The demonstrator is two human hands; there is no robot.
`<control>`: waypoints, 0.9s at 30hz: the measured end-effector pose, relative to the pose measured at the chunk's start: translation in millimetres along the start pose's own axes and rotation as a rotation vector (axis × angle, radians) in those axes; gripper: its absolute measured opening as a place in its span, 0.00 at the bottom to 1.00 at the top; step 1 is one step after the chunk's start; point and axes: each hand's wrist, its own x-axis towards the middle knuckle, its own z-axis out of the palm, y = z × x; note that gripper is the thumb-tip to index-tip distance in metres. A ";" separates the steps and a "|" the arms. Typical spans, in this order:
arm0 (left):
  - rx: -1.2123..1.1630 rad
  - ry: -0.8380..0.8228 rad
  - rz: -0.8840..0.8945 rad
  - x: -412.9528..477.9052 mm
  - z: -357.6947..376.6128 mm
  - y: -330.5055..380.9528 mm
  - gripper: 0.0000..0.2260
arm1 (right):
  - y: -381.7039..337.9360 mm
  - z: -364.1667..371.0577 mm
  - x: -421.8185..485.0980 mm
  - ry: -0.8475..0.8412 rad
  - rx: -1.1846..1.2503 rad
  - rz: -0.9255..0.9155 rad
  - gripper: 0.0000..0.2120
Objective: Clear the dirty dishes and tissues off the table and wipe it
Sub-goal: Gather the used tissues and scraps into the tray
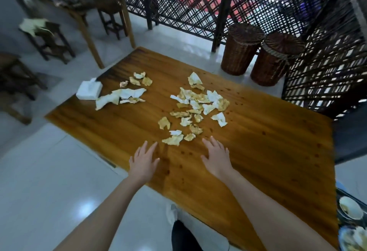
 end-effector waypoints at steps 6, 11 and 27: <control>-0.020 -0.003 -0.051 16.0 -11.6 -33.1 0.26 | -38.0 22.6 32.2 -0.015 -0.014 -0.071 0.29; -0.034 -0.034 -0.028 49.2 -31.2 -40.6 0.26 | -59.6 39.3 68.6 -0.055 0.010 -0.030 0.32; -0.058 -0.119 0.053 137.2 -72.7 -50.3 0.25 | -75.8 72.7 119.7 -0.046 -0.092 0.095 0.21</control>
